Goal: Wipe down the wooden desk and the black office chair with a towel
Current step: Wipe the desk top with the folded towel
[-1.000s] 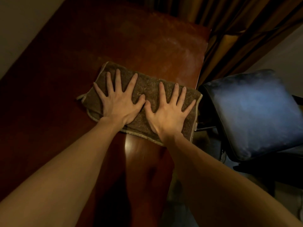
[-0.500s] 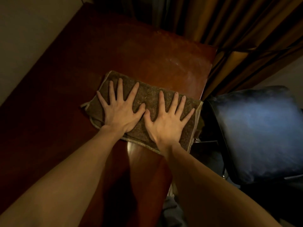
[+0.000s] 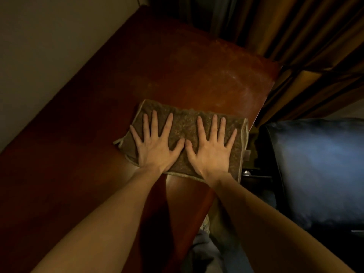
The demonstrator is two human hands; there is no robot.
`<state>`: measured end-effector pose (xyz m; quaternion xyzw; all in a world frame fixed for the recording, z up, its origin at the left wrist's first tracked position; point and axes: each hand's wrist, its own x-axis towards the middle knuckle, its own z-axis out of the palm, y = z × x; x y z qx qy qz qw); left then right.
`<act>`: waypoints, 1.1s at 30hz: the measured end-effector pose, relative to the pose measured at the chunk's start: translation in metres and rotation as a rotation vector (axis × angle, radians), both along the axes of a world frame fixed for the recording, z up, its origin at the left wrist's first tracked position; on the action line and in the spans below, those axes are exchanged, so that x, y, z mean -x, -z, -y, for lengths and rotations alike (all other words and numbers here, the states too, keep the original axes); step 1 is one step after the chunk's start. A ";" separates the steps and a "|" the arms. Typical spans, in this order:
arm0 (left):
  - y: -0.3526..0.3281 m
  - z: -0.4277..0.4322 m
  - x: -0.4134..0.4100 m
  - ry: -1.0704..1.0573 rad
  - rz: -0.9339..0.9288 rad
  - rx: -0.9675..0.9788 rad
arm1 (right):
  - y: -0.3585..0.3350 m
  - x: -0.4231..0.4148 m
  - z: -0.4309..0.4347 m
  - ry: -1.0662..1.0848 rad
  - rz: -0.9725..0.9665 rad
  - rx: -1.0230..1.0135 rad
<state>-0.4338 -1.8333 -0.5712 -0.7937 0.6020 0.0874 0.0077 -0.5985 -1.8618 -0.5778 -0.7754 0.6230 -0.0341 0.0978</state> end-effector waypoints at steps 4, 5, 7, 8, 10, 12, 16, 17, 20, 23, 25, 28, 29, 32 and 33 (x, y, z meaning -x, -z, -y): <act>0.002 -0.063 -0.006 -0.057 -0.001 0.013 | -0.001 -0.009 -0.048 -0.077 -0.021 -0.007; 0.002 -0.082 -0.008 -0.089 -0.004 0.005 | -0.002 -0.012 -0.063 -0.100 -0.024 -0.016; 0.002 -0.119 -0.009 -0.200 -0.014 -0.012 | -0.002 -0.017 -0.087 -0.162 -0.025 -0.035; 0.000 -0.138 -0.007 -0.271 -0.020 -0.017 | -0.003 -0.019 -0.098 -0.207 -0.029 -0.045; -0.001 -0.168 -0.001 -0.376 -0.039 -0.039 | -0.004 -0.018 -0.112 -0.287 -0.043 -0.061; -0.005 -0.191 0.005 -0.417 -0.062 -0.089 | -0.008 -0.015 -0.127 -0.319 -0.057 -0.082; -0.017 -0.209 -0.009 -0.271 0.023 -0.194 | -0.018 -0.016 -0.162 -0.157 -0.004 -0.135; -0.020 -0.210 -0.017 -0.211 0.059 -0.183 | -0.019 -0.017 -0.169 -0.118 0.011 -0.131; -0.026 -0.201 -0.034 -0.035 0.057 -0.080 | -0.022 -0.017 -0.168 -0.042 0.048 -0.150; -0.019 -0.184 -0.044 0.013 -0.016 -0.057 | -0.017 -0.018 -0.143 -0.024 0.018 -0.212; -0.007 -0.177 -0.048 -0.029 -0.020 -0.094 | -0.008 -0.024 -0.127 -0.063 -0.042 -0.209; 0.002 -0.166 -0.052 -0.097 0.009 -0.087 | 0.000 -0.035 -0.108 -0.099 -0.086 -0.105; 0.001 -0.161 -0.054 -0.122 0.006 -0.082 | 0.001 -0.041 -0.100 -0.123 -0.085 -0.093; 0.000 -0.134 -0.069 -0.203 0.013 -0.072 | -0.001 -0.065 -0.056 -0.201 -0.071 -0.089; 0.001 -0.129 -0.073 -0.227 0.015 -0.065 | -0.002 -0.071 -0.046 -0.222 -0.066 -0.087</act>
